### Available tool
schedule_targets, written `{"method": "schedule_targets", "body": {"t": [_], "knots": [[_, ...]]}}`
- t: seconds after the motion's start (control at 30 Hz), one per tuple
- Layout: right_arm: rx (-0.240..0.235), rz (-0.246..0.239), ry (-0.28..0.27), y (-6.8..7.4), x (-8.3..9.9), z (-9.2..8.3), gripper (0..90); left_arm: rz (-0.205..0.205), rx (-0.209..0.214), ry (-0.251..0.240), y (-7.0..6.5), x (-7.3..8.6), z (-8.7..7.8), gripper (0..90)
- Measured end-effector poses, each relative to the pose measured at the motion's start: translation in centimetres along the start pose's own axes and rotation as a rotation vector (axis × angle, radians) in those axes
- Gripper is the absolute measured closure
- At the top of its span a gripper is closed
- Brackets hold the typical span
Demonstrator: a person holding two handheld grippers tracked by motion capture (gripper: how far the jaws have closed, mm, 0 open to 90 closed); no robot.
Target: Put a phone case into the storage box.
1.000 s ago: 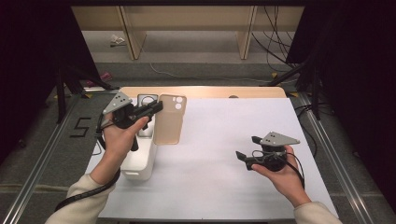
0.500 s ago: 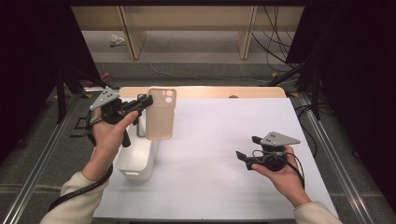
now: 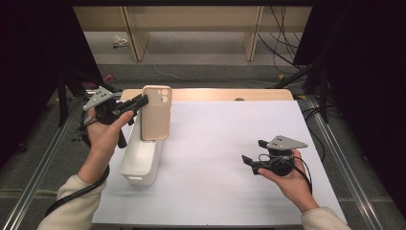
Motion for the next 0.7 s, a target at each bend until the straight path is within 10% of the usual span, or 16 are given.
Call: {"method": "schedule_targets", "body": {"t": [0.7], "knots": [[-0.002, 0.003, -0.002, 0.0, 0.0, 0.1, 16.5, 0.007, -0.049, -0.007, 2.6, -0.1, -0.4, 82.1]]}}
Point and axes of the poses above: each handheld gripper's, and its own axes: z roughly forward along the jaws, x roughly out of its underside, y roughly to its left, the point moved 10 cm from there along z, roughly forward along the jaws, and after that the axes turned 5 degrees about -z, right-handed, at the moved point
